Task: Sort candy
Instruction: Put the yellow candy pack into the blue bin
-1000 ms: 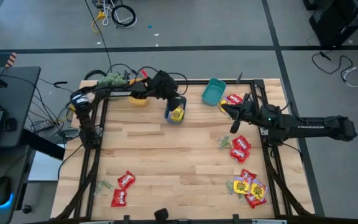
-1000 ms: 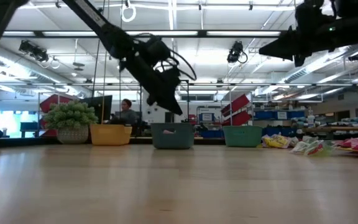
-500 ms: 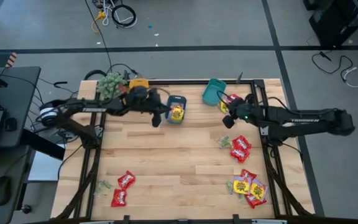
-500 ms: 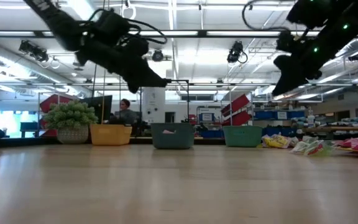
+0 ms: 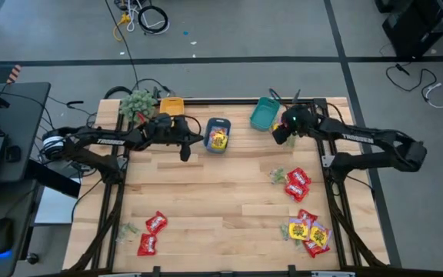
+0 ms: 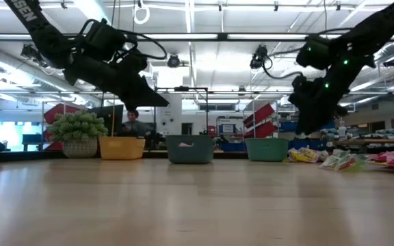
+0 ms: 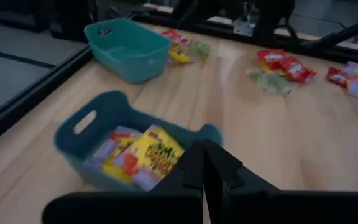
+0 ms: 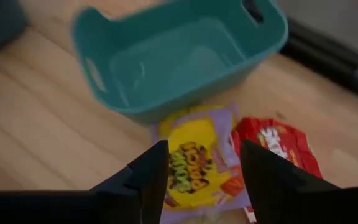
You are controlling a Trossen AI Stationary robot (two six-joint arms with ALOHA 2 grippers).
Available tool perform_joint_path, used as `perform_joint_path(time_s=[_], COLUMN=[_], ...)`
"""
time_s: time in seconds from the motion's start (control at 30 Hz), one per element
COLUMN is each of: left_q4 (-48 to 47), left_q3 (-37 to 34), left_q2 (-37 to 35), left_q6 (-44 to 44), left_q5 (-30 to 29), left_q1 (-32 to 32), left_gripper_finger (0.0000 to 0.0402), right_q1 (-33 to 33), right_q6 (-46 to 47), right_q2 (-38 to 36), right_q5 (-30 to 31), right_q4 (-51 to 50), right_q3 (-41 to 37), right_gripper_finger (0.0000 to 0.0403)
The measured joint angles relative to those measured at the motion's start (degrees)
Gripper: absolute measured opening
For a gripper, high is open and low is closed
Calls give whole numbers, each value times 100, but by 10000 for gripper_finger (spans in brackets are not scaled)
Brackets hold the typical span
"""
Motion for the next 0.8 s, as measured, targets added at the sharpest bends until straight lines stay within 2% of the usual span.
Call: perform_joint_path(time_s=[0.17,0.37,0.47,0.63,0.8], left_q4=[253,284,339,371,168], left_q3=[-226,-289,-289,-289,-289], left_q2=[-2,-2,-2,-2,-1], left_q6=[-4,12,47,117,372], left_q5=[163,183,184,201,523], left_q1=[252,331,331,331,264], left_gripper_finger=[0,0,0,0,0], right_q1=[-414,-561,-580,-576,-521], right_q6=[-302,-497,-560,-809,-855], right_q2=[555,1040,1179,1237,934], right_q5=[-269,-373,-318,-247,-237], right_q4=[209,566,689,731,536], right_q3=[14,16,16,16,16], right_gripper_finger=[181,164,130,21,5])
